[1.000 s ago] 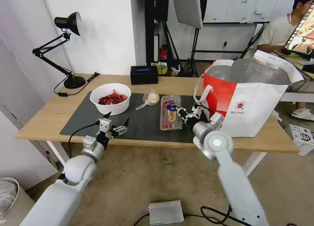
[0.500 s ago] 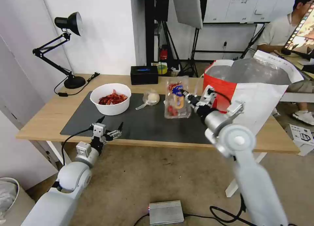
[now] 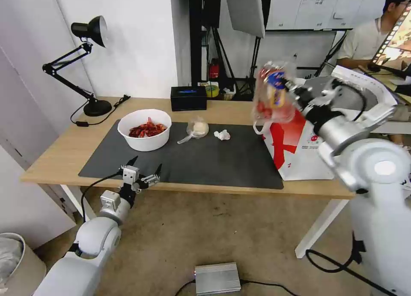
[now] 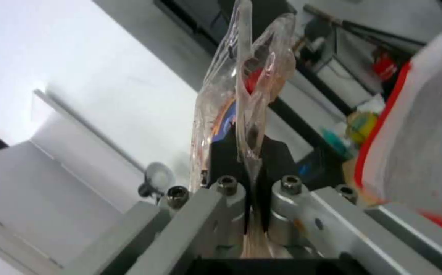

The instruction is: Pick up the trash from the table and place it into the takeout bag.

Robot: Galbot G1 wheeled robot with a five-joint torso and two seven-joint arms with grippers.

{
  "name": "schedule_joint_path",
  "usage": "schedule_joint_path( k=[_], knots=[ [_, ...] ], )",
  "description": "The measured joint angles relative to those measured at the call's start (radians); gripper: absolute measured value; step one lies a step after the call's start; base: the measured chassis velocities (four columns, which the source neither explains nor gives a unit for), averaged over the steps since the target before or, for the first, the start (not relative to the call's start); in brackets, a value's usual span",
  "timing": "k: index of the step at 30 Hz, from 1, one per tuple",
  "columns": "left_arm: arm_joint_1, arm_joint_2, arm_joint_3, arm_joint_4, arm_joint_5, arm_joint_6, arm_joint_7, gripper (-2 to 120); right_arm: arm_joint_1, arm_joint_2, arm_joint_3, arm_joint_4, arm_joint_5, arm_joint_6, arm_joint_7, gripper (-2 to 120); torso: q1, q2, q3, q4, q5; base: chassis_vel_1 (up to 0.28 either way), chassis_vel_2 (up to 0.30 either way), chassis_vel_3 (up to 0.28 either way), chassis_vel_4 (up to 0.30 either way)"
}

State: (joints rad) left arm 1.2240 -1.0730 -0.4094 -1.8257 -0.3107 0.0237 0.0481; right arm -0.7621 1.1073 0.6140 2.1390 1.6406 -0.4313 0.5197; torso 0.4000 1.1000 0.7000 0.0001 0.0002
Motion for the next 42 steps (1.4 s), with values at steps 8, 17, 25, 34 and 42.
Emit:
schedule_joint_path(
  k=[8, 17, 25, 34, 42],
  knots=[
    [0.015, -0.018, 0.004, -0.003, 0.014, 0.0, 0.0, 100, -0.002, -0.08, 0.073, -0.026, 0.068, 0.025, 0.011, 0, 0.0, 0.0, 0.0, -0.0002, 0.0, 0.0, 0.0, 0.0, 0.0],
    [0.016, -0.036, 0.02, 0.002, 0.025, -0.001, 0.001, 100, 0.032, -0.126, 0.12, -0.138, 0.08, 0.075, 0.044, 0, 0.0, 0.0, 0.0, -0.0002, 0.0001, 0.0, 0.0, 0.0, 0.0],
    [0.019, -0.051, 0.026, 0.005, 0.03, -0.002, 0.003, 100, 0.068, -0.121, 0.125, -0.212, 0.079, 0.112, 0.099, 0, 0.0, 0.0, 0.0, -0.0002, -0.0002, 0.0, 0.0, 0.0, 0.0],
    [0.019, -0.044, 0.03, 0.008, 0.03, -0.012, 0.005, 100, 0.082, -0.069, 0.108, -0.295, 0.023, 0.135, 0.152, 0, 0.0, 0.0, 0.0, 0.0, -0.0002, 0.0, 0.0, 0.0, 0.0],
    [0.029, -0.045, 0.026, 0.007, 0.029, -0.024, 0.006, 100, 0.094, -0.033, 0.101, -0.332, 0.008, 0.142, 0.177, 0, 0.0, 0.0, 0.0, 0.0, -0.0003, 0.0, 0.0, 0.0, 0.0]
  ],
)
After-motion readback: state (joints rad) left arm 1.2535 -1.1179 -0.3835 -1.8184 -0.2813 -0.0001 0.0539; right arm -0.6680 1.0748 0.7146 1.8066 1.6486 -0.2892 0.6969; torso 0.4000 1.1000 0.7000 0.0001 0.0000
